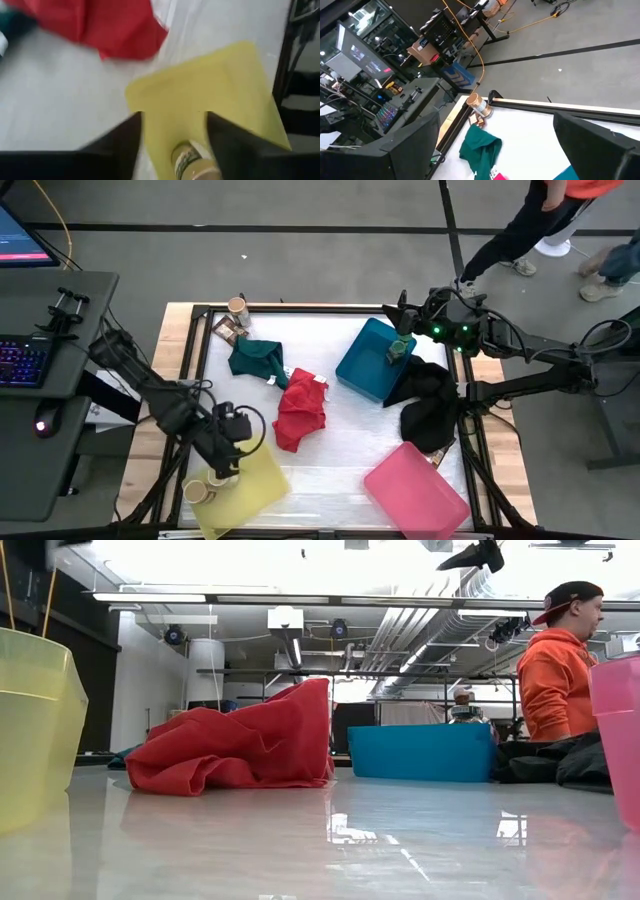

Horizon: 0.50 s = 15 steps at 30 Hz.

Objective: Sort spices by type
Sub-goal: Put the bottom gold seasoning bottle into the yellow bin

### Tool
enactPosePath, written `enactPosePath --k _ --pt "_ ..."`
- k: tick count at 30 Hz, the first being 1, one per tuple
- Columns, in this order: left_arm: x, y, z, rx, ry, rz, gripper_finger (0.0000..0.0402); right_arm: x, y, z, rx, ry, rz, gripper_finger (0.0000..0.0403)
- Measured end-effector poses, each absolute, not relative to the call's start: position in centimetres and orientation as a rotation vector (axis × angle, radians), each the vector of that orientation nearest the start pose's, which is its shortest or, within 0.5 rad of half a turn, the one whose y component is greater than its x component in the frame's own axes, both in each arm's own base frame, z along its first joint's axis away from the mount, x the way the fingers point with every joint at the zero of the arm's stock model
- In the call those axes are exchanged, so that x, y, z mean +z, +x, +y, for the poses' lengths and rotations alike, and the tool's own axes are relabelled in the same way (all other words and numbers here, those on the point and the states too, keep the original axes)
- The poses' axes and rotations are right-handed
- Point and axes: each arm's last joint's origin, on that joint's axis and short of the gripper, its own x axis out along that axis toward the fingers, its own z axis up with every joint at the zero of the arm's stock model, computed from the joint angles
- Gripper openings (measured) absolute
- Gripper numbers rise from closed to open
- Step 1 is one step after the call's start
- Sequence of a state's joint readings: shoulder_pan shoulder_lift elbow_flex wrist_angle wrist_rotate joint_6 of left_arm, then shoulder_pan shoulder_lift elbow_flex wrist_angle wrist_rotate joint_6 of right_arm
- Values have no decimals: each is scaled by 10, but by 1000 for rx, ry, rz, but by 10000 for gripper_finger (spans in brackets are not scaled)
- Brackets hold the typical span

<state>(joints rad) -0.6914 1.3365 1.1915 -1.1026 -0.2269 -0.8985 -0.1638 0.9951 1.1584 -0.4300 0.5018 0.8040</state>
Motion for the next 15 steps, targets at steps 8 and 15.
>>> enactPosePath --k 8,15 --pt "259 179 -155 214 -402 1248 7 399 193 -46 -731 722 -10 383" --pt "259 175 -167 200 -514 1240 1 399 193 -46 -733 721 -5 383"
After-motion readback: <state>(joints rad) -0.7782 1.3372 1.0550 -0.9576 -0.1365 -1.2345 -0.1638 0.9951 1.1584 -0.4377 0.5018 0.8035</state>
